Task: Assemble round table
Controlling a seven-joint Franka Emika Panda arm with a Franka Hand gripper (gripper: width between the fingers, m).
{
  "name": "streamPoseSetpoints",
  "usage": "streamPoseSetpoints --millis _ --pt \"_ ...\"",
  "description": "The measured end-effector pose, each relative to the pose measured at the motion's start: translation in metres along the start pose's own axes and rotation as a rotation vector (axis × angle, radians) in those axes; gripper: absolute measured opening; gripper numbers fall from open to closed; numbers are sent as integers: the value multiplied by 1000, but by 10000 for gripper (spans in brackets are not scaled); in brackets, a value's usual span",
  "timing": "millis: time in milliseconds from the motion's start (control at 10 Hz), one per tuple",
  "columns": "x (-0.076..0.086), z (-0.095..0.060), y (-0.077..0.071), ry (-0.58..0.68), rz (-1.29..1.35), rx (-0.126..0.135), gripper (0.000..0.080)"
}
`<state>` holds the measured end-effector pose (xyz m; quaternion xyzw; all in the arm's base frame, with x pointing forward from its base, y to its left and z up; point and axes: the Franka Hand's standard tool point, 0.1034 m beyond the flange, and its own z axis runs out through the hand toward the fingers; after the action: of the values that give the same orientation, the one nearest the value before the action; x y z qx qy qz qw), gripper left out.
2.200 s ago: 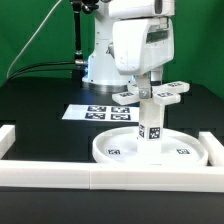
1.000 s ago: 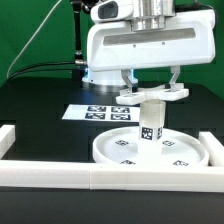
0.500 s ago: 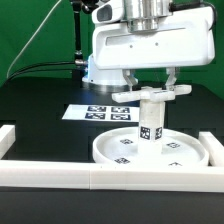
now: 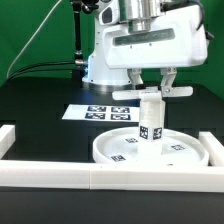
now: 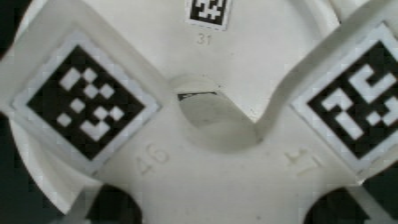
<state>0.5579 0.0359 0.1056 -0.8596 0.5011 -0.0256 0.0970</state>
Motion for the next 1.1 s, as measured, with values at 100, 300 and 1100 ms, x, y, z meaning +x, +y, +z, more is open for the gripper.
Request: streamPoseSetpoints --millis 100,300,1100 --pt "0 0 0 -12 132 13 442" --pt "-1 0 -1 -26 371 24 442" --pt "2 0 -3 -77 945 -15 443"
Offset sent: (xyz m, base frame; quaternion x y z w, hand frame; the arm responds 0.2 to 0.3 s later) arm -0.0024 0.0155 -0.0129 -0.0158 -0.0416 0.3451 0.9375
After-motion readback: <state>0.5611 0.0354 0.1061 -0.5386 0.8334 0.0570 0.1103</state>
